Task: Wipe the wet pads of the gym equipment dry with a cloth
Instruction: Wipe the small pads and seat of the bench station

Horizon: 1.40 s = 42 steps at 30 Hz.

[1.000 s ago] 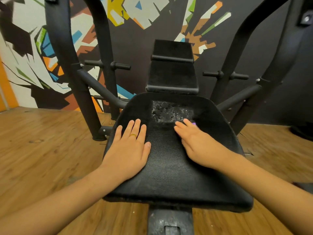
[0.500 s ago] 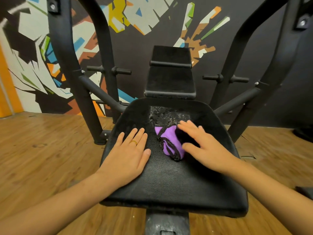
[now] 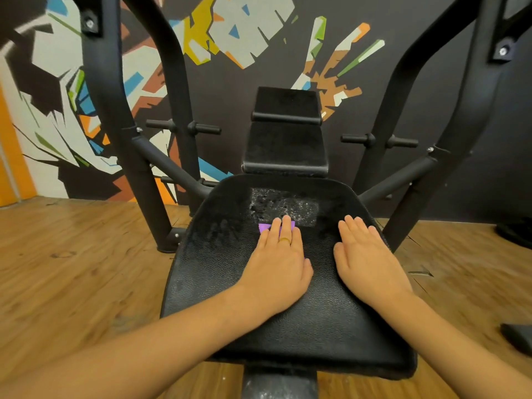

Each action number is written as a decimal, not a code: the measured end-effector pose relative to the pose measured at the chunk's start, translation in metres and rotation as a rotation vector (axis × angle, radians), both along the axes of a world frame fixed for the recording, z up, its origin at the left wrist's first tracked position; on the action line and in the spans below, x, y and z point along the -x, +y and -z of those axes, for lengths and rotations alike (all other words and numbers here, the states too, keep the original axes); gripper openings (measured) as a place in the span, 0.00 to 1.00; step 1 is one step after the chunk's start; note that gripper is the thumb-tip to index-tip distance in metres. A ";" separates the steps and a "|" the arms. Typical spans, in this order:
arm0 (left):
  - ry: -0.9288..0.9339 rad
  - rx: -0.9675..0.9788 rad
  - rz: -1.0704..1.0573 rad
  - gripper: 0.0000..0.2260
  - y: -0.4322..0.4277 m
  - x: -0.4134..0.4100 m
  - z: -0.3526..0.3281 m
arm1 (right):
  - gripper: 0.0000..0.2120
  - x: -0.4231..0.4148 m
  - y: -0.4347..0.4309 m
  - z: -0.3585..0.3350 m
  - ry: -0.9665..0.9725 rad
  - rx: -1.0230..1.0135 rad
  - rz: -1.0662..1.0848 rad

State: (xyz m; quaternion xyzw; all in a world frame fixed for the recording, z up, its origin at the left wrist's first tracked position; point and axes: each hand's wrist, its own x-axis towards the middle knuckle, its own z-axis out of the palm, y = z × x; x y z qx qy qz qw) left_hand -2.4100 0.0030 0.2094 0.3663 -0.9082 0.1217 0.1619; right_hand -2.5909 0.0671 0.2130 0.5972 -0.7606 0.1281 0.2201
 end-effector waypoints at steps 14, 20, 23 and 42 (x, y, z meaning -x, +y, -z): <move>0.006 -0.116 -0.060 0.27 -0.067 -0.064 -0.027 | 0.38 -0.001 0.001 0.002 -0.009 0.003 -0.002; -0.025 -0.171 -0.013 0.26 -0.116 -0.048 -0.053 | 0.37 -0.001 0.000 0.002 0.010 0.022 0.001; -0.030 -0.200 0.008 0.26 -0.113 -0.054 -0.053 | 0.30 -0.002 0.003 0.001 0.000 0.017 0.007; -0.008 -0.202 0.005 0.25 -0.136 -0.038 -0.069 | 0.35 -0.004 0.001 0.003 0.005 0.045 0.021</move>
